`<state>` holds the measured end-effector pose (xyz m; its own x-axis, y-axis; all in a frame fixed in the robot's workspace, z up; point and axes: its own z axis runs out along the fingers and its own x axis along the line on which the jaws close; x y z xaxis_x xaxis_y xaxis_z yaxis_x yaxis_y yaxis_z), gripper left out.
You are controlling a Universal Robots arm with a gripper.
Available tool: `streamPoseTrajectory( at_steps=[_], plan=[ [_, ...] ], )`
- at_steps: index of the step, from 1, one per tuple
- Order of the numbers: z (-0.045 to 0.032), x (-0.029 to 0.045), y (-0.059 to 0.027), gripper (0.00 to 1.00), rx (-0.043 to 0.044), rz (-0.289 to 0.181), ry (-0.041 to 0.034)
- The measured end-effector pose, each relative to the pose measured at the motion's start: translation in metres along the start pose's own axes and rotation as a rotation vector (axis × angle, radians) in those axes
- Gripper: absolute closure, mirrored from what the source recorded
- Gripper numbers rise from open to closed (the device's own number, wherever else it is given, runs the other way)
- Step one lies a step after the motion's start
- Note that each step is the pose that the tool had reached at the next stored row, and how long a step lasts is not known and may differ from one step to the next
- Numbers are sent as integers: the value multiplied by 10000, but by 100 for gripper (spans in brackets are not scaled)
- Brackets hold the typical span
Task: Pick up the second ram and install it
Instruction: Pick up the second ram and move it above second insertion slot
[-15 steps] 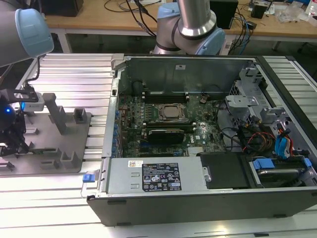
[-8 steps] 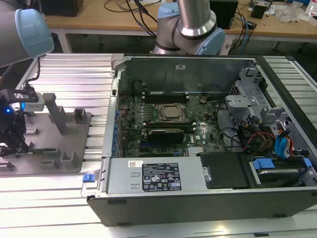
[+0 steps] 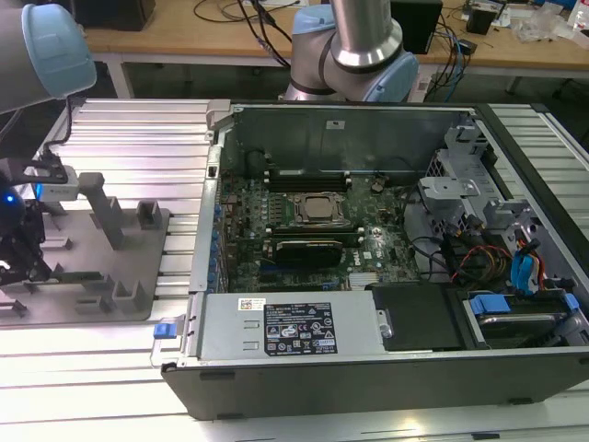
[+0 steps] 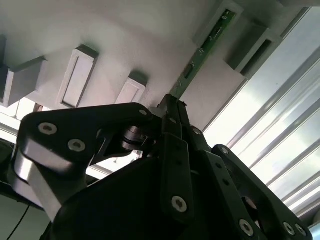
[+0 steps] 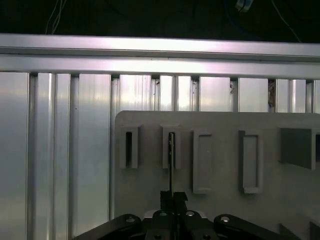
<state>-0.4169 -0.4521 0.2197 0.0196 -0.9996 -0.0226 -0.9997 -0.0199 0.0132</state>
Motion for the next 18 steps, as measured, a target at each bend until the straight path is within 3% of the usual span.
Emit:
streamPoseTrajectory(
  at_steps=[6,11,14,18],
  plan=[
    [-175,-6,2,90,-1,0,1],
    [-421,-19,6,90,0,0,0],
    [-504,-27,6,90,0,0,2],
    [-759,-37,10,90,-1,0,4]
  ],
)
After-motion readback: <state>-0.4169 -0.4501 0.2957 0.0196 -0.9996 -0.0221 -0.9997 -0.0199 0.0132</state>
